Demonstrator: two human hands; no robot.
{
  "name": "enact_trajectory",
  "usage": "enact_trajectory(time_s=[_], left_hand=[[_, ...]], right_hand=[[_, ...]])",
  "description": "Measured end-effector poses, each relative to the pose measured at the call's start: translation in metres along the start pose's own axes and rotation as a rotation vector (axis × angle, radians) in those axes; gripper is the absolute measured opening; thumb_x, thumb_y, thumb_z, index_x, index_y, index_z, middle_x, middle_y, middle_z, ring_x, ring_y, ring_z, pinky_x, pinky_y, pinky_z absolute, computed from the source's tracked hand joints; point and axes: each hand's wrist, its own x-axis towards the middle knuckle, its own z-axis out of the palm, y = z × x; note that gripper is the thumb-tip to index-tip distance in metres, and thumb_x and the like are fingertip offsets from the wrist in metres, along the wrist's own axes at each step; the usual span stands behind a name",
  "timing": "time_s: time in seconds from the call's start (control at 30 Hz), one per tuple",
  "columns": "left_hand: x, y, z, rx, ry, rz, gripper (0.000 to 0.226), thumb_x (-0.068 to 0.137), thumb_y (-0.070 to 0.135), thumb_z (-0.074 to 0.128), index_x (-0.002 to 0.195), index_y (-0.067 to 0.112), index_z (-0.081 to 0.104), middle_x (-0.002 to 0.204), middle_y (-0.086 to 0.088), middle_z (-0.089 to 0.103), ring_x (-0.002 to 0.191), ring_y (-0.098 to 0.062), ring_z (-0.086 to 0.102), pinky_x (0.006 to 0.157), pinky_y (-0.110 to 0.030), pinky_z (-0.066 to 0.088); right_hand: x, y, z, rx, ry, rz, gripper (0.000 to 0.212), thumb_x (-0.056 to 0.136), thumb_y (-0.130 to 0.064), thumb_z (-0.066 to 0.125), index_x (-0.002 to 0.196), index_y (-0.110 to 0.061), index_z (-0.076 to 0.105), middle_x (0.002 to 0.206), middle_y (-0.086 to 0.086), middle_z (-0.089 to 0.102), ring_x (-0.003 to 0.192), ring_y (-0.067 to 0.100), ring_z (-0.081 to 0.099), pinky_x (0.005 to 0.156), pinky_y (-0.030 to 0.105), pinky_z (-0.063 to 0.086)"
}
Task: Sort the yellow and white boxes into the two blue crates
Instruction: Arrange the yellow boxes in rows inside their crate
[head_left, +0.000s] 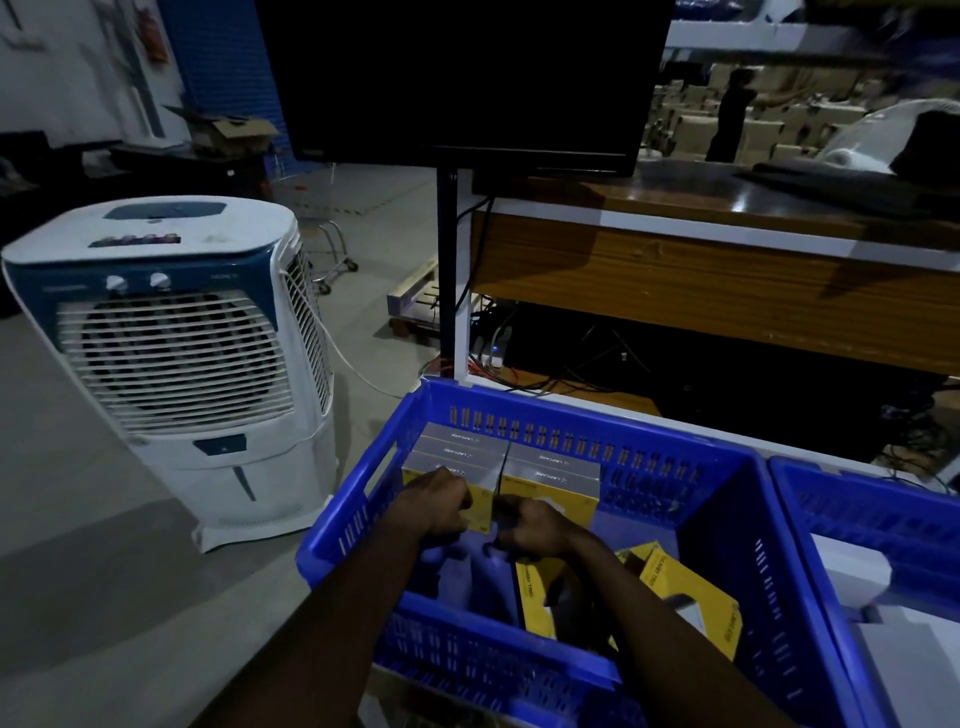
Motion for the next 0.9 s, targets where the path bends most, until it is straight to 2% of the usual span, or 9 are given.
enact_trajectory(time_s=[0.1,0.2,0.3,0.4,0.53,0.67,0.77,0.83,0.9], left_hand=[[0.002,0.000,0.001,-0.068,0.017,0.002,0.037,0.082,0.025,0.067,0.118,0.018,0.063,0.121,-0.005,0.055,0.108,-0.023,0.057,0.089,-0.035,0.049],[0.004,0.005,-0.005,-0.093,0.050,0.042,0.027,0.082,0.028,0.065,0.109,0.025,0.066,0.112,0.000,0.061,0.097,-0.017,0.060,0.087,-0.035,0.053],[0.001,0.016,-0.012,-0.135,0.084,0.093,0.018,0.081,0.028,0.061,0.096,0.028,0.070,0.099,0.000,0.070,0.089,-0.017,0.064,0.082,-0.036,0.055],[0.000,0.036,-0.020,-0.152,0.162,0.170,0.028,0.081,0.030,0.057,0.105,0.024,0.071,0.098,-0.005,0.073,0.091,-0.022,0.067,0.079,-0.036,0.056],[0.007,0.087,-0.028,-0.248,0.091,0.271,0.042,0.081,0.042,0.055,0.114,0.020,0.068,0.094,-0.009,0.074,0.081,-0.021,0.071,0.080,-0.037,0.056],[0.026,0.149,-0.022,-0.204,-0.017,0.379,0.035,0.093,0.037,0.054,0.120,0.016,0.063,0.100,-0.018,0.069,0.085,-0.032,0.065,0.080,-0.041,0.053],[0.039,0.193,-0.015,-0.195,-0.116,0.382,0.030,0.098,0.036,0.050,0.112,0.013,0.062,0.095,-0.020,0.064,0.082,-0.029,0.058,0.073,-0.039,0.046],[0.046,0.210,-0.007,-0.201,-0.175,0.345,0.034,0.098,0.040,0.049,0.107,0.010,0.063,0.093,-0.017,0.060,0.082,-0.027,0.056,0.070,-0.035,0.041],[0.050,0.220,0.006,-0.215,-0.248,0.316,0.036,0.096,0.043,0.049,0.109,0.011,0.061,0.093,-0.010,0.057,0.084,-0.027,0.056,0.071,-0.033,0.039]], right_hand=[[-0.005,-0.005,-0.006,-0.065,0.100,-0.047,0.040,0.077,-0.033,0.074,0.111,-0.014,0.063,0.107,0.007,0.067,0.097,0.026,0.062,0.082,0.037,0.050],[-0.019,-0.012,-0.018,-0.092,0.149,-0.072,0.029,0.085,-0.024,0.064,0.112,-0.015,0.065,0.114,0.009,0.068,0.105,0.026,0.061,0.090,0.038,0.049],[-0.042,-0.023,-0.033,-0.167,0.263,-0.045,0.030,0.087,-0.022,0.060,0.116,-0.019,0.063,0.117,0.011,0.066,0.106,0.031,0.061,0.088,0.043,0.052],[-0.075,-0.026,-0.049,-0.190,0.411,-0.064,0.037,0.091,-0.028,0.057,0.128,-0.024,0.057,0.118,0.005,0.068,0.099,0.025,0.065,0.081,0.036,0.054],[-0.140,0.006,-0.061,-0.248,0.706,-0.074,0.036,0.090,-0.034,0.053,0.125,-0.031,0.058,0.116,-0.007,0.067,0.102,0.015,0.061,0.080,0.035,0.053],[-0.200,0.059,-0.085,-0.462,0.880,0.073,0.049,0.078,-0.041,0.046,0.117,-0.019,0.066,0.105,0.009,0.068,0.098,0.037,0.060,0.072,0.044,0.052],[-0.222,0.086,-0.091,-0.506,0.827,0.249,0.056,0.079,-0.040,0.051,0.125,-0.011,0.061,0.126,0.016,0.061,0.114,0.041,0.056,0.081,0.051,0.050],[-0.225,0.095,-0.084,-0.511,0.677,0.348,0.057,0.087,-0.040,0.053,0.138,-0.013,0.049,0.149,0.010,0.041,0.137,0.033,0.036,0.101,0.048,0.042],[-0.225,0.098,-0.079,-0.539,0.609,0.375,0.055,0.092,-0.037,0.055,0.140,-0.014,0.045,0.157,0.005,0.029,0.145,0.028,0.023,0.108,0.045,0.036]])
